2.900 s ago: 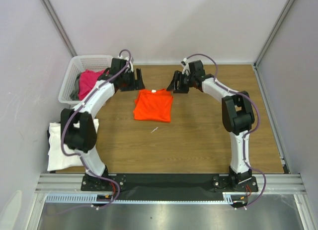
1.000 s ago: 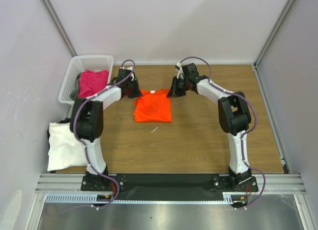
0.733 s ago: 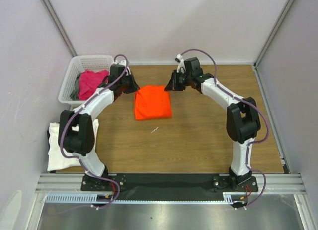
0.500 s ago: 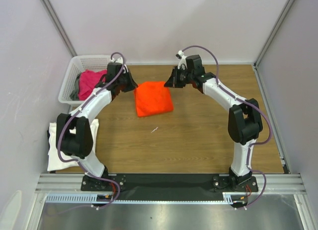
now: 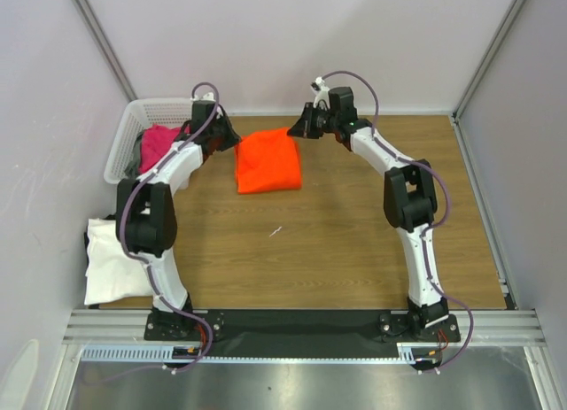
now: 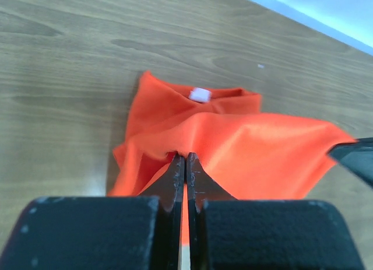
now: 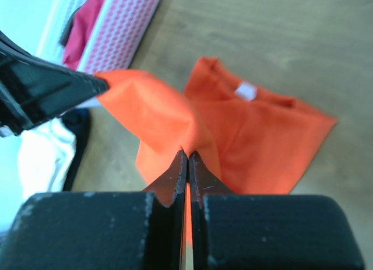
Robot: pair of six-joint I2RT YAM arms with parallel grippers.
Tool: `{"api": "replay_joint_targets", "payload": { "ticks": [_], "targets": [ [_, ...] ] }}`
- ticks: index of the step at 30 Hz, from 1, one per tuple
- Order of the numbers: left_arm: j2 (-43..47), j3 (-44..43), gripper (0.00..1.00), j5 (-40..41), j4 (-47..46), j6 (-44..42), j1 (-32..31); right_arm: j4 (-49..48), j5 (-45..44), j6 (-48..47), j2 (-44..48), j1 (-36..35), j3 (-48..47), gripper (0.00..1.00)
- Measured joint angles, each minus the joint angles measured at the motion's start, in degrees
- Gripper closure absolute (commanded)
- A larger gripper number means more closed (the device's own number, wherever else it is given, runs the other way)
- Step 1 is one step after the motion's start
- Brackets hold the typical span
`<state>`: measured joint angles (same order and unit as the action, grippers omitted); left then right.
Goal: Fold and stack the t-shirts
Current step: Neatly place the folded tshirt to the corner
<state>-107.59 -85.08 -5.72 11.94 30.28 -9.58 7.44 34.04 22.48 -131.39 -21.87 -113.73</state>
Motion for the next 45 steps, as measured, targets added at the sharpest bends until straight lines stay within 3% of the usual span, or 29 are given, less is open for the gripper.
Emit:
{"api": "replay_joint_targets", "payload": {
  "ticks": [11, 15, 17, 18, 19, 21, 22, 26, 33, 36, 39, 42, 43, 45],
  "targets": [
    [-17.7, -10.5, 1.00, 1.7, -4.6, 1.5, 0.8, -6.7, 1.5, 3.3, -16.3, 4.3, -10.3, 0.93],
    [-20.9, -13.0, 1.00, 2.6, -6.8, 2.9, 0.8, -7.5, 3.1, 5.0, -23.4, 5.0, -19.1, 0.88],
    [-21.9, -13.4, 0.98, 2.9, -7.7, 3.5, 0.8, -8.2, 3.6, 5.6, -25.3, 5.2, -21.0, 0.79],
    [-22.4, -13.5, 0.94, 3.2, -7.8, 3.8, 0.8, -8.6, 3.7, 6.0, -25.7, 5.2, -21.0, 0.72],
    [-22.8, -13.7, 0.79, 3.5, -7.8, 4.1, 0.9, -8.6, 3.8, 6.3, -25.9, 5.2, -21.0, 0.51],
    [-23.4, -14.1, 0.56, 3.8, -7.9, 4.3, 1.0, -8.7, 3.9, 6.5, -26.2, 5.2, -21.2, 0.35],
    [-23.6, -14.3, 0.38, 4.0, -7.9, 4.3, 1.0, -8.6, 4.0, 6.5, -26.3, 5.2, -21.4, 0.28],
    [-23.4, -14.5, 0.25, 3.2, -8.1, 3.9, 1.3, -8.2, 4.0, 6.6, -26.2, 5.3, -22.8, 0.18],
    [-16.9, -14.5, 0.24, -2.0, -6.9, 2.2, 1.2, 0.9, 2.3, 7.0, -18.7, 6.1, -19.6, 0.24],
    [-11.8, -14.4, 0.25, -4.5, -7.8, 2.8, 0.5, 1.5, 2.3, 7.8, -9.7, 6.7, -11.8, 0.32],
    [-8.3, -13.0, 0.30, -6.5, -12.2, 5.2, -0.7, -0.3, 2.9, 8.5, -1.4, 6.8, -4.0, 0.50],
    [-8.3, -10.7, 0.45, -8.7, -17.6, 10.2, -1.9, -2.1, 3.8, 9.2, 1.9, 5.8, -0.7, 0.66],
    [-9.2, -10.0, 0.55, -9.4, -19.1, 12.0, -2.3, -2.9, 4.0, 9.4, 2.0, 5.2, 0.4, 0.69],
    [-11.7, -9.0, 0.64, -10.6, -21.5, 15.2, -2.6, -3.4, 4.0, 9.5, 1.8, 4.2, 2.9, 0.71]
  ]
}}
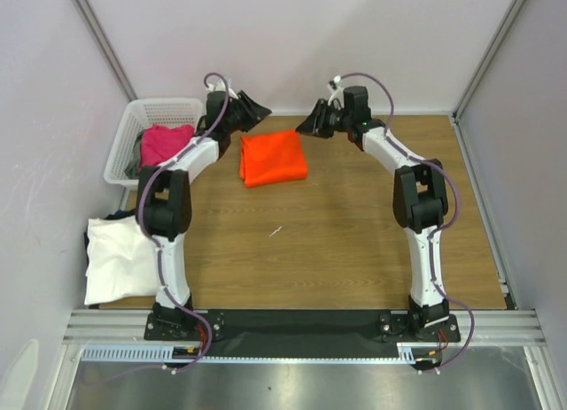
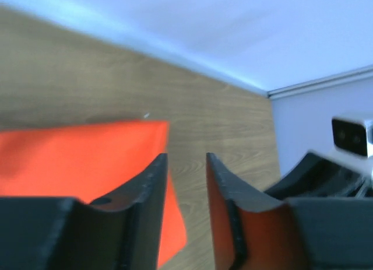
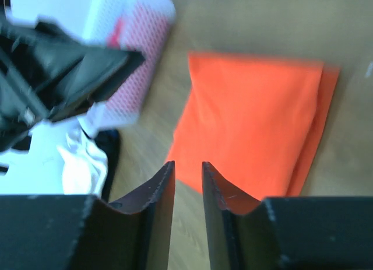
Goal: Fold and stack the t-shirts
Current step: Neatly place the folded tshirt to the corner
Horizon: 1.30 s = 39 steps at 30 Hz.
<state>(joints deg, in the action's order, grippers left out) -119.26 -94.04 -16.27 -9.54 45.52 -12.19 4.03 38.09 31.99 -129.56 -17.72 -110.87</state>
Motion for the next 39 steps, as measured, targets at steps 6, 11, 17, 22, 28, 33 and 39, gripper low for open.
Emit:
{"api": "replay_joint_targets", "payload": {
  "ticks": [6, 11, 17, 22, 28, 33, 39],
  "targets": [
    [-9.9, 2.1, 0.78, -1.6, -3.8, 8.2, 0.1, 1.9, -0.2, -0.7, -3.8, -2.7, 5.5, 0.78],
    [-12.8, 4.0, 0.84, -2.2, -5.8, 11.7, 0.2, 2.5, -0.7, -1.6, -6.4, -2.7, 5.6, 0.83],
    [-13.0, 4.0, 0.87, -2.0, -6.7, 12.6, 0.4, 3.3, -1.4, -3.4, -6.6, -2.7, 6.0, 0.84],
    [-13.7, 4.1, 0.86, -2.0, -6.6, 12.5, 0.8, 4.1, -2.0, -4.7, -6.6, -3.1, 7.5, 0.84],
    [-13.7, 4.2, 0.85, -2.2, -6.4, 10.6, 2.4, 4.9, -2.4, -6.0, -6.6, -3.2, 8.2, 0.84],
    [-14.4, 2.1, 0.85, -1.8, -3.3, 6.4, 4.2, 5.2, -2.7, -6.6, -6.6, -3.2, 9.2, 0.84],
    [-16.2, -1.3, 0.82, -1.2, -1.3, 3.1, 5.6, 5.7, -2.7, -7.5, -6.4, -3.2, 9.2, 0.82]
  ]
}}
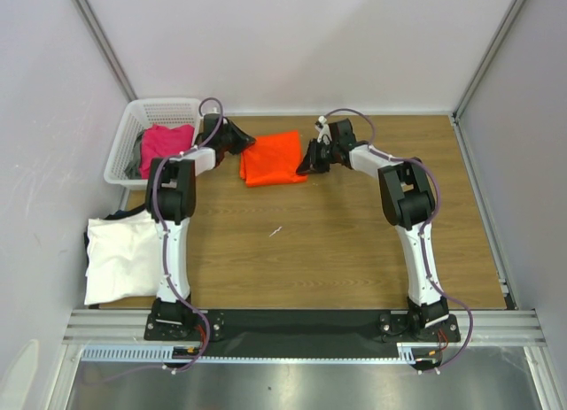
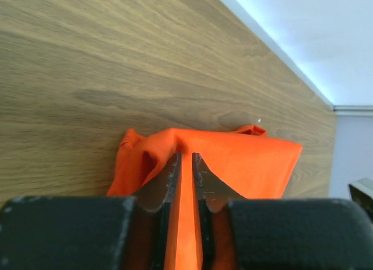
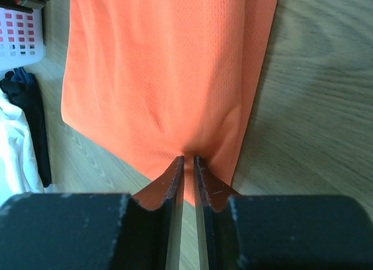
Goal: Fold and stack the t-shirts
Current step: Neatly place the folded tshirt to the corner
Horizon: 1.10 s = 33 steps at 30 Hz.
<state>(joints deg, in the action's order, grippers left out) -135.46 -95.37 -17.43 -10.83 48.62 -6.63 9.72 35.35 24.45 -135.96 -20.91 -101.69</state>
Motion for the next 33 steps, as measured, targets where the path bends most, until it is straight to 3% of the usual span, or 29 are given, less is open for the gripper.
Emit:
{"api": "replay_joint_targets", "payload": {
  "ticks": [2, 4, 6, 9, 15, 17, 18, 21, 33],
  "targets": [
    [0.0, 0.0, 0.77, -0.4, 0.7, -1.2, 0.3, 0.6, -0.1, -0.2, 0.3, 0.0, 0.0, 0.79],
    [0.0, 0.0, 0.59, -1.3, 1.1, -2.8, 0.5, 1.6, -0.1, -0.6, 0.9, 0.0, 0.0, 0.73],
    [0.6, 0.0, 0.33, -2.8, 2.5, -5.0, 0.6, 2.9, 0.0, -0.7, 1.7, 0.0, -0.2, 0.61],
    [3.5, 0.6, 0.24, -4.7, 5.5, -8.4, 0.6, 4.3, 0.1, -0.8, 3.2, 0.3, -1.4, 0.45],
    [18.7, 9.2, 0.19, -3.5, 11.4, -14.0, 0.5, 5.5, 2.0, 0.6, 8.8, 2.8, -2.2, 0.19],
    [23.2, 11.4, 0.19, -1.8, 12.6, -15.2, 0.3, 6.1, 2.0, 0.3, 10.8, 4.2, -2.0, 0.14],
    [24.7, 12.2, 0.18, -0.8, 13.0, -15.8, 0.3, 6.6, 1.8, 0.0, 11.9, 5.0, -1.7, 0.08],
    [26.3, 13.8, 0.19, 2.6, 15.2, -17.4, -0.2, 8.3, 0.6, -1.2, 15.0, 7.3, -0.3, 0.02],
    [18.1, 15.0, 0.18, 14.7, 21.1, -20.1, -5.3, 15.8, -7.5, -3.5, 19.7, 10.4, 7.6, 0.00]
  ]
}}
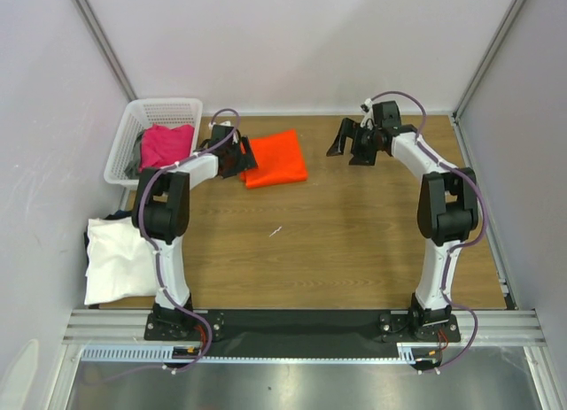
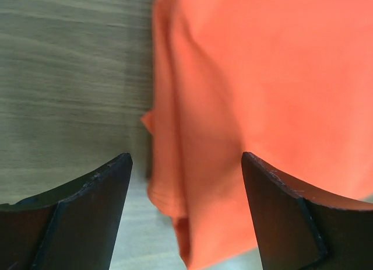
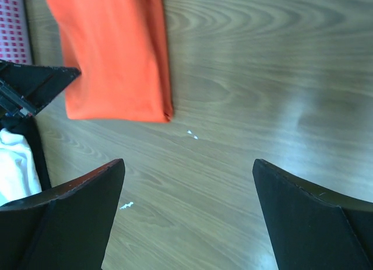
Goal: Fold and stack the t-shirts
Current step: Neatly place the folded tshirt to the corner
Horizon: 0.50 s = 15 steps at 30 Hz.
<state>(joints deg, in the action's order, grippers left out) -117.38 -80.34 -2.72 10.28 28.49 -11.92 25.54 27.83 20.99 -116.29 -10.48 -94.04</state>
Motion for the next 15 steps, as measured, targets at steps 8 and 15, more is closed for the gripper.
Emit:
{"api": "replay_joint_targets", "payload": {
  "ticks": [8, 15],
  "targets": [
    [-2.2, 0.0, 0.23, 3.2, -4.3, 2.1, -0.3, 2.7, -4.2, -0.2, 3.2, 0.9, 1.1, 0.00],
    [-3.7, 0.0, 0.36, 3.8, -9.0, 4.8, -0.8, 4.2, -7.0, -0.3, 4.9, 1.7, 1.2, 0.00]
  ]
}}
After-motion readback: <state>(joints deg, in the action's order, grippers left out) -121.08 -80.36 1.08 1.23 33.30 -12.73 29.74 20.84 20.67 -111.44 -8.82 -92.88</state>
